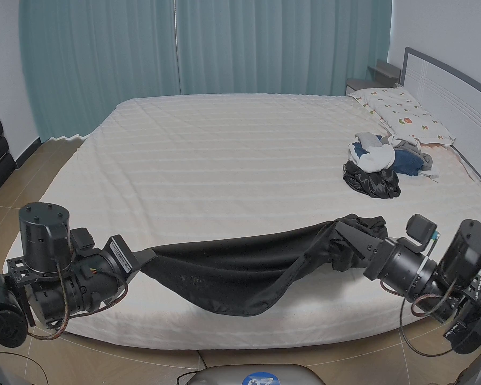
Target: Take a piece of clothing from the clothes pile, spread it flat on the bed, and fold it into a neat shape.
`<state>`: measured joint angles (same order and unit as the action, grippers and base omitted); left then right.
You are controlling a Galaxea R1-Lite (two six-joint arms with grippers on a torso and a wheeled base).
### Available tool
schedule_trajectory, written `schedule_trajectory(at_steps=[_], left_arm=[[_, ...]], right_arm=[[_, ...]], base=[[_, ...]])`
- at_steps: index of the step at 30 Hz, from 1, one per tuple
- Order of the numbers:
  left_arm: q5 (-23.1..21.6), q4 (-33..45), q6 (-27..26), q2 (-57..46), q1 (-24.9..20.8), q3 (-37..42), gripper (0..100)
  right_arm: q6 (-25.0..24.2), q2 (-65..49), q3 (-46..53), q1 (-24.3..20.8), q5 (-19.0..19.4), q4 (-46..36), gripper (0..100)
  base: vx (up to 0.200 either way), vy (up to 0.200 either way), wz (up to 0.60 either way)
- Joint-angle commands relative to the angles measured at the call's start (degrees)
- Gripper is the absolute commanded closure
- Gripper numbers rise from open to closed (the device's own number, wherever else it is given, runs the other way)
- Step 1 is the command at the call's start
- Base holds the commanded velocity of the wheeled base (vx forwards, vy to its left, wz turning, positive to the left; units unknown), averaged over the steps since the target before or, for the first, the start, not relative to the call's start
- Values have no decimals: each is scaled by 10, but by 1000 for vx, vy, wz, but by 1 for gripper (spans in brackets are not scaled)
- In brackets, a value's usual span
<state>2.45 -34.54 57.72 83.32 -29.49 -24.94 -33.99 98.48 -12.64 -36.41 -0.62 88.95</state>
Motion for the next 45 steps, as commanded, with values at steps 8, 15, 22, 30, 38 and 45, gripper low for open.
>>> schedule_trajectory(at_steps=[8,15,22,30,38,45], left_arm=[[0,163,-3,-132,-17,-186,100],[1,175,-2,-13,55,-331,100],[1,172,2,98,98,-399,100],[-1,176,27,187,116,-484,100],[1,171,27,272,118,-537,100],[0,170,27,335,122,-580,100]], right_arm=[[60,-261,-112,-32,-13,-150,100],[-2,-179,-445,144,20,-353,100],[1,-45,-629,216,0,-398,100],[10,65,-683,217,-6,-409,100],[23,149,-709,227,-7,-349,100],[36,211,-730,236,-7,-310,100]], base=[[-100,0,0],[0,0,0],[0,0,0],[100,0,0],[200,0,0],[171,0,0]])
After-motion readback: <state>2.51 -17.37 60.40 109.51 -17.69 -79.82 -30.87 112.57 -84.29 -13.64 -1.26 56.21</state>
